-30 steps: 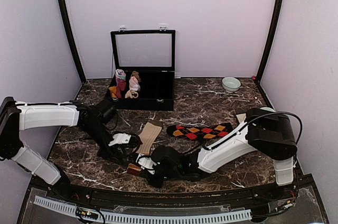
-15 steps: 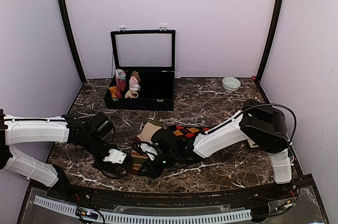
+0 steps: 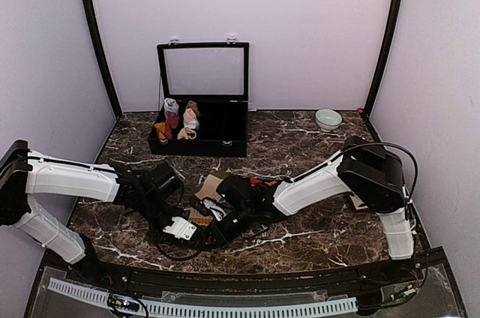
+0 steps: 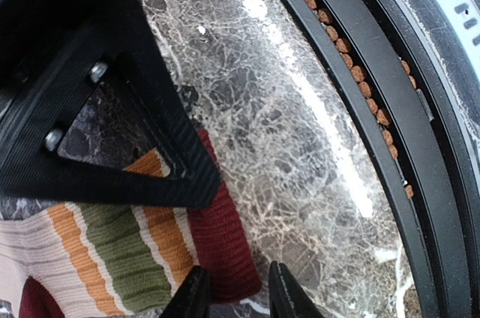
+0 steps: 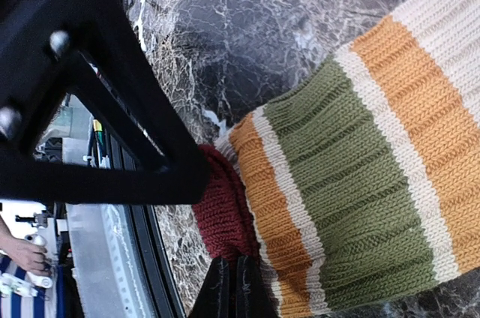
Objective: Roll the socks
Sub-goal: Roll the sock at the center of the board.
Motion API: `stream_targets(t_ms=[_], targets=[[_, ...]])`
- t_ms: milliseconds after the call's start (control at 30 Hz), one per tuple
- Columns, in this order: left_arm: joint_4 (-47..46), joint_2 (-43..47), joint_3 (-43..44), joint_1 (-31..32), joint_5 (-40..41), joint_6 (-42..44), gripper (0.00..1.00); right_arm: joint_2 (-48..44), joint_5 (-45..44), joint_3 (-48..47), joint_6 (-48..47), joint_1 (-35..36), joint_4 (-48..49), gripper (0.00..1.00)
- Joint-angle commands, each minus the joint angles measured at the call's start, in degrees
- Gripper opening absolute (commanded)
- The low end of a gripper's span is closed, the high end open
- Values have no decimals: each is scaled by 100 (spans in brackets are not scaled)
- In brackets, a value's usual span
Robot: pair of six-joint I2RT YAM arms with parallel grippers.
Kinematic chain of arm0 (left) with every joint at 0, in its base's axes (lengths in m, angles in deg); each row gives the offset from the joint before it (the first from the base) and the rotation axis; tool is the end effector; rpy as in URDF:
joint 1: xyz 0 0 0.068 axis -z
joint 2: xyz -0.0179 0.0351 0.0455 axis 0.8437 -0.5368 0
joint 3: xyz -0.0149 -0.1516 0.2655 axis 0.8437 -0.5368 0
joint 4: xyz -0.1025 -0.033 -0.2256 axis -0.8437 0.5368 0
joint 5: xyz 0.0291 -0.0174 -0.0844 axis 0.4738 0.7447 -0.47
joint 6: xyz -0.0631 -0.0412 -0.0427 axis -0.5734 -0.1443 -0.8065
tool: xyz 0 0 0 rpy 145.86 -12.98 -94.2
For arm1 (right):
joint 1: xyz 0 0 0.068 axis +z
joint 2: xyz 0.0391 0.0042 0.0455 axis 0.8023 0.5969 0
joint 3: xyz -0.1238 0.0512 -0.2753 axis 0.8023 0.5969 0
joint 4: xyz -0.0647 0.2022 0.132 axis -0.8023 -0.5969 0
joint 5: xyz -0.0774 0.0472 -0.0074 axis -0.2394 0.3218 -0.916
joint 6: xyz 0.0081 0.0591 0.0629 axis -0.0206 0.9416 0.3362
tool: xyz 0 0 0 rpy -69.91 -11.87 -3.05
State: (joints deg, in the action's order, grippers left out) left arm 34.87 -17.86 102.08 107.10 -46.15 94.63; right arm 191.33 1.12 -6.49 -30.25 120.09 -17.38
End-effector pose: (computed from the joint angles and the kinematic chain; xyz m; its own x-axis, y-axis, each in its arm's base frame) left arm 0.1342 -0.2021 0.1677 0.4533 0.7546 -0.4745 0.8887 -0.4238 0.1749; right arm 0.1467 0.4501 0.1137 -0.7432 -0.5667 -0.3556 -0.6036 0.3387 0.7218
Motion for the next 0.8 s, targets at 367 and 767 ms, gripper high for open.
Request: stream_targets(t_ms=[367, 767], targets=[[-453, -507, -103, 106, 212, -472, 14, 703, -388, 311, 689, -47, -1534, 0], [205, -1400, 375, -363, -333, -925, 0, -297, -980, 1736, 982, -2, 9, 27]])
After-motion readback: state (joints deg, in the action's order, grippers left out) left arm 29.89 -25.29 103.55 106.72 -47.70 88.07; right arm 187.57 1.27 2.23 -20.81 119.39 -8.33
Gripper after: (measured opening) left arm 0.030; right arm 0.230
